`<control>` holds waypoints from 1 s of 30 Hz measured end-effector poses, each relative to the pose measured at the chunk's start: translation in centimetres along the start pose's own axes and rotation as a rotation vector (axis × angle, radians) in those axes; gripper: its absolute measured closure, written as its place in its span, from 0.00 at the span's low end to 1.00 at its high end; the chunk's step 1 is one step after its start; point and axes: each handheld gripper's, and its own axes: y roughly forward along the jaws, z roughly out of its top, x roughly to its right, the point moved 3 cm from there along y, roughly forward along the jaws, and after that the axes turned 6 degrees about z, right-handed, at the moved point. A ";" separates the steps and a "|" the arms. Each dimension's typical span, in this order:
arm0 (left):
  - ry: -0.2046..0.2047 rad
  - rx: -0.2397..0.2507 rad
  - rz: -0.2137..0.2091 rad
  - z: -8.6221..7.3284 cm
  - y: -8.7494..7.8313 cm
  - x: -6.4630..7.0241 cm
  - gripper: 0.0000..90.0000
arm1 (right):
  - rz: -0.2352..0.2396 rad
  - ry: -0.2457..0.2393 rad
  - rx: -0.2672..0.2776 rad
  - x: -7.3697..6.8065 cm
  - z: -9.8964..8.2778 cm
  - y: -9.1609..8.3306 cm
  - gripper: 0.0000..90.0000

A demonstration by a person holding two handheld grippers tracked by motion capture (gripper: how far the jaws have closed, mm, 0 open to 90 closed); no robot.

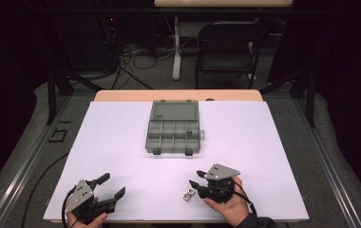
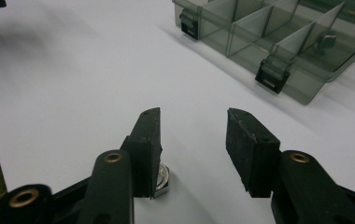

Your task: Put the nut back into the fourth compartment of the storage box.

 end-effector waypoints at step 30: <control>0.000 -0.001 -0.001 0.0 0.0 0.0 0.25 | 0.080 0.037 -0.086 -0.8 -2.0 1.6 0.70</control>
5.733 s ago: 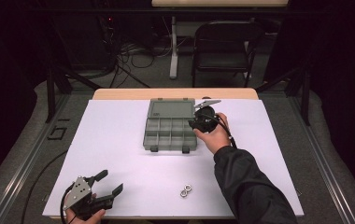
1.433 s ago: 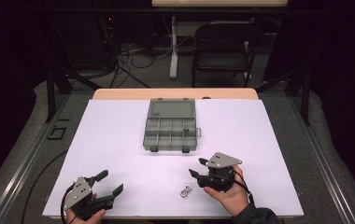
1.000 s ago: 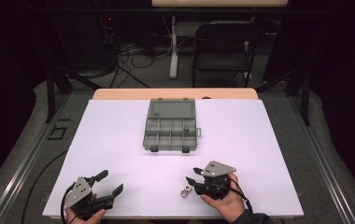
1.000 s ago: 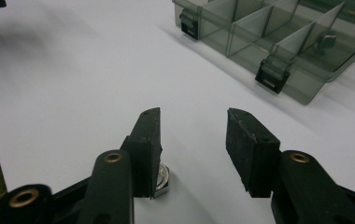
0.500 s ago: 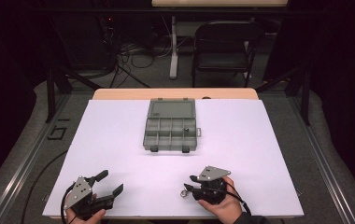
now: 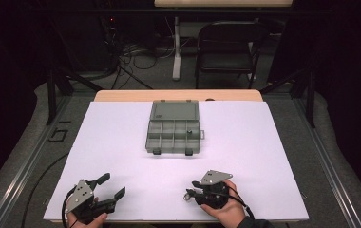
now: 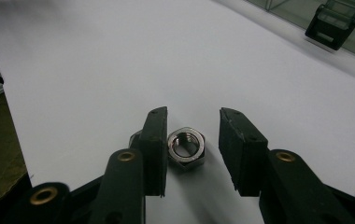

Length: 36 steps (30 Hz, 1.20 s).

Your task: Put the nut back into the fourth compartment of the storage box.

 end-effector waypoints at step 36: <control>0.004 -0.002 0.001 0.0 0.0 0.0 0.25 | -0.019 -0.005 -0.034 0.2 -0.3 0.6 0.78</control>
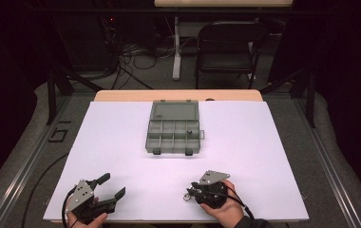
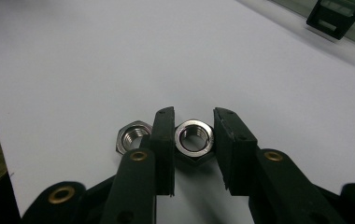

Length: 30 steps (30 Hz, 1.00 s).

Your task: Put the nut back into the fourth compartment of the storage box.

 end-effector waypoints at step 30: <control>0.000 -0.001 0.000 0.0 0.1 0.0 0.25 | -0.004 0.000 0.035 0.0 0.9 -1.4 0.78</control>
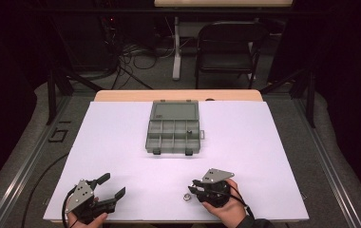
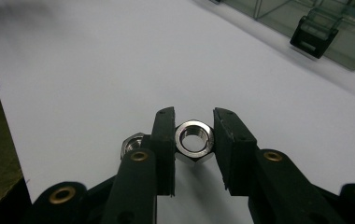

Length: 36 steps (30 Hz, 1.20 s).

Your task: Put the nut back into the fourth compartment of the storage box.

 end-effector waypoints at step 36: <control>-0.005 0.003 -0.004 0.0 -0.1 0.0 0.25 | 0.016 -0.004 0.039 3.1 8.1 -3.5 0.78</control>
